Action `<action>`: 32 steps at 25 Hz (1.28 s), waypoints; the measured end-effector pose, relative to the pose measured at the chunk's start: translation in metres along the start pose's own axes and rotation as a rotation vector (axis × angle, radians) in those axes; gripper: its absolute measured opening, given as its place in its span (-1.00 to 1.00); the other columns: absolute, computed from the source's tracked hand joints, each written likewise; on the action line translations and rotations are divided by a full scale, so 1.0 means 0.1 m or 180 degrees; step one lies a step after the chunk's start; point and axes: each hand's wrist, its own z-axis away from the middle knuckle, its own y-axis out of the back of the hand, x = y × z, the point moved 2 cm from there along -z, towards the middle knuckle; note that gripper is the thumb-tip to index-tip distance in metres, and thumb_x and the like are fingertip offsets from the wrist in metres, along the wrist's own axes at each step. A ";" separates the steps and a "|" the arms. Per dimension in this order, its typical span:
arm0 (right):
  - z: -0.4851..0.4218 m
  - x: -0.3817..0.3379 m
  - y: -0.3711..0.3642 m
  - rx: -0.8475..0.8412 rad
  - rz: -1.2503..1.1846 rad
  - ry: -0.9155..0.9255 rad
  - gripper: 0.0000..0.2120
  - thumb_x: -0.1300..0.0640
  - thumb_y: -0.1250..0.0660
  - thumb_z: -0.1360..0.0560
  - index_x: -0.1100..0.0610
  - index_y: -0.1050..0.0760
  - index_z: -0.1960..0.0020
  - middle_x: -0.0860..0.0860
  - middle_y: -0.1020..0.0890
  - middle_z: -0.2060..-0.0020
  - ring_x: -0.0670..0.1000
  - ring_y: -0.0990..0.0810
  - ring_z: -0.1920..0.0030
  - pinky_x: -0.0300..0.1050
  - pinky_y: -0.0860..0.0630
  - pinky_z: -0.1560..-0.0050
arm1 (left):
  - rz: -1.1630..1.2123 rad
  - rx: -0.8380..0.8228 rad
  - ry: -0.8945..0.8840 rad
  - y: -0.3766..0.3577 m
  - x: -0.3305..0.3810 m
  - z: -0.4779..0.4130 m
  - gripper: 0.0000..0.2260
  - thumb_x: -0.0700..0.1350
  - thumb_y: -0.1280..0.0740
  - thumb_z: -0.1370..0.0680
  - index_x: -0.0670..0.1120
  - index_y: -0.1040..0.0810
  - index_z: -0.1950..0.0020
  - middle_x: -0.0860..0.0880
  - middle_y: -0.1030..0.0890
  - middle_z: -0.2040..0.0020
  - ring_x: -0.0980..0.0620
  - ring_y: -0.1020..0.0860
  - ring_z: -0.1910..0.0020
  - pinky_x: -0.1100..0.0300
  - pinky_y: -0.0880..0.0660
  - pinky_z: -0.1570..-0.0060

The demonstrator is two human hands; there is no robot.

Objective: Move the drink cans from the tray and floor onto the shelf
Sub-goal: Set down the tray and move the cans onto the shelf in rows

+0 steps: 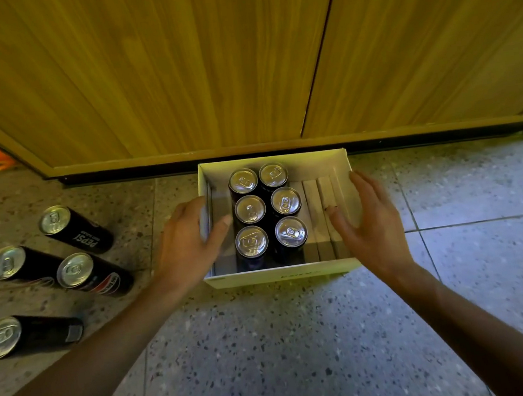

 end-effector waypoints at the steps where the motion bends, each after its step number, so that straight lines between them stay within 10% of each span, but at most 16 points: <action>1: 0.10 -0.04 0.01 -0.0071 0.0040 0.0166 -0.38 -0.09 -0.36 -0.55 0.18 -0.31 -0.49 0.10 -0.41 -0.44 0.06 -0.41 -0.42 -0.05 -0.42 -0.36 | -0.0400 0.0025 -0.0297 0.04 0.05 0.09 -0.50 0.25 -0.27 -0.55 -0.11 -0.52 -0.27 -0.11 -0.59 -0.20 -0.12 -0.55 -0.18 0.06 -0.52 -0.08; 8: 0.38 -0.23 -0.24 -0.0765 0.0727 0.0864 -0.36 -0.24 -0.38 -0.48 0.17 -0.43 -0.38 0.06 -0.56 -0.28 0.11 -0.58 -0.21 0.02 -0.61 -0.04 | -0.1365 -0.0466 -0.1007 -0.24 0.16 0.35 -0.37 0.37 -0.20 -0.51 -0.11 -0.47 -0.32 -0.07 -0.59 -0.21 -0.09 -0.55 -0.19 0.04 -0.51 -0.15; 22: 0.16 -0.41 -0.44 -0.0760 -0.0080 0.0552 -0.61 -0.13 -0.51 -0.32 0.09 -0.53 0.01 -0.03 -0.67 0.17 -0.03 -0.62 0.23 -0.10 -0.55 0.28 | -0.0672 -0.0793 -0.0318 -0.20 0.44 0.10 -0.54 0.16 -0.51 -0.32 -0.06 -0.56 -0.09 -0.04 -0.70 0.01 -0.10 -0.66 0.02 0.05 -0.58 0.11; 32: -0.19 -2.36 1.87 -0.0464 -0.0476 0.0667 -0.56 -0.09 -0.57 -0.34 0.08 -0.57 -0.11 -0.08 -0.69 0.06 -0.14 -0.66 0.08 -0.12 -0.61 0.14 | -0.0253 -0.0580 -0.0522 2.53 2.31 0.05 -0.65 0.11 -0.53 -0.31 -0.07 -0.60 0.06 0.02 -0.67 0.20 0.01 -0.62 0.24 0.13 -0.51 0.31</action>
